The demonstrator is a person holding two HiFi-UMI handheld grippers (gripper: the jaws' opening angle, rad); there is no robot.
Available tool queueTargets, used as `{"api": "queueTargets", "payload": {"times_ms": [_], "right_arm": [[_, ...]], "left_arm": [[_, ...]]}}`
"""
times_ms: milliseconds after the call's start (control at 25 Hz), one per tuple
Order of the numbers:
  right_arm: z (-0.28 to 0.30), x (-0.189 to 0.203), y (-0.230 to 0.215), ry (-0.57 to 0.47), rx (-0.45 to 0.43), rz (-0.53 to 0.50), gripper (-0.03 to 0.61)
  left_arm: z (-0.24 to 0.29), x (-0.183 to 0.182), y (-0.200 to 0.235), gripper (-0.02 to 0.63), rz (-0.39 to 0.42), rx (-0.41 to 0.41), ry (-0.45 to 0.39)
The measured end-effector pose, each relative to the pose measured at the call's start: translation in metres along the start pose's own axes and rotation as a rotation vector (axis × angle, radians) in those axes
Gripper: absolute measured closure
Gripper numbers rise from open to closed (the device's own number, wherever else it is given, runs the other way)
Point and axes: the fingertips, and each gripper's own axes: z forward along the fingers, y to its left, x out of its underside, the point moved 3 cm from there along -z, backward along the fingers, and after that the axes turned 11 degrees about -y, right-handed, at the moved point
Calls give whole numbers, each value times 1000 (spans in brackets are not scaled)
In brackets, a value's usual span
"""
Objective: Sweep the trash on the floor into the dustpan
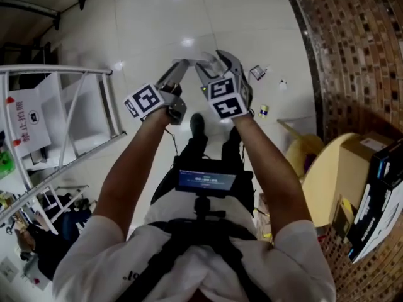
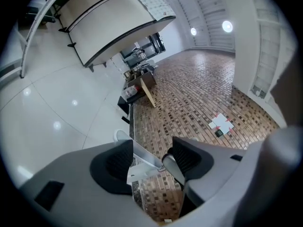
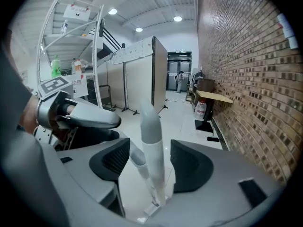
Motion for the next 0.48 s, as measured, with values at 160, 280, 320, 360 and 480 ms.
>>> {"api": "queueTargets", "payload": {"times_ms": [160, 280, 320, 360, 480], "right_arm": [[20, 7, -12, 17, 21, 24, 316], [17, 8, -24, 15, 62, 5, 446], [13, 9, -30, 14, 82, -9, 533], [8, 9, -36, 14, 101, -21, 538], [-10, 19, -57, 36, 148, -43, 540]], "left_arm": [[-6, -1, 5, 347, -36, 12, -11], [-6, 4, 1, 347, -66, 33, 12], [-7, 5, 2, 347, -59, 28, 22], [-6, 7, -2, 347, -93, 56, 19], [5, 8, -19, 347, -223, 174, -17]]}}
